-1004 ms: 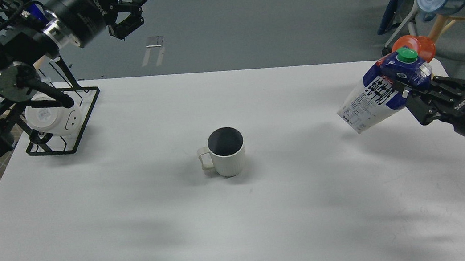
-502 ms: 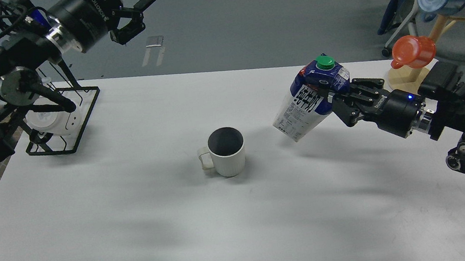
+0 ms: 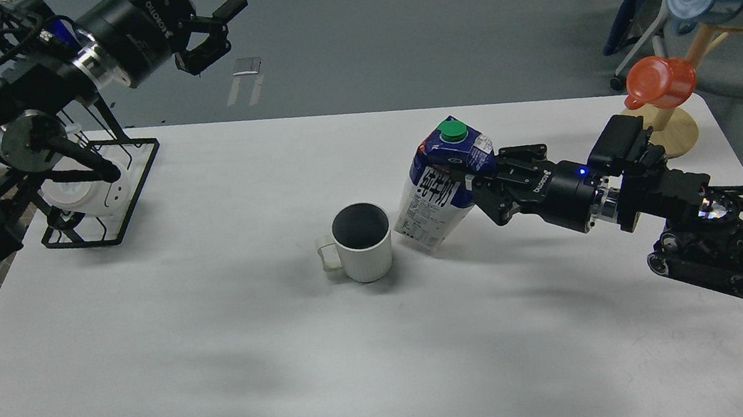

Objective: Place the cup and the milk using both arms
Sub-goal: 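Carry the milk carton with the right hand beside the white mug, then set the milk carton upright next to the mug with the right hand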

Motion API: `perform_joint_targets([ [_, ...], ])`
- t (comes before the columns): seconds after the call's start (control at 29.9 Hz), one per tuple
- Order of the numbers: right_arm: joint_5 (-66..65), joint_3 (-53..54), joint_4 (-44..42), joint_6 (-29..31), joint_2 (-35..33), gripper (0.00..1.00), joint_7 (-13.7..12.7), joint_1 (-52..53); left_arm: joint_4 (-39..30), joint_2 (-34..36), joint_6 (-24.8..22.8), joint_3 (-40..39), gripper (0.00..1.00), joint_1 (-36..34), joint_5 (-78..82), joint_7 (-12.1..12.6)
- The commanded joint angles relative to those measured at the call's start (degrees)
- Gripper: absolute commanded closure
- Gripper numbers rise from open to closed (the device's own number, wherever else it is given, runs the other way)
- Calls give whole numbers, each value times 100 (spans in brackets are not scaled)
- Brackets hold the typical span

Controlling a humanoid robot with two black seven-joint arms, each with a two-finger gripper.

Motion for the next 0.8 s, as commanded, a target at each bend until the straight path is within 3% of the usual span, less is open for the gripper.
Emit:
perform_joint_targets([
  [0.0, 16, -8, -21, -1, 67, 98, 0, 9, 0, -1, 0, 1, 2, 0, 0, 0],
  [0.64, -37, -165, -240, -1, 313, 90, 0, 80, 0, 17, 0, 1, 2, 0, 0, 0],
  [0.77, -28, -210, -240, -1, 313, 82, 0, 71, 0, 17, 0, 1, 2, 0, 0, 0],
])
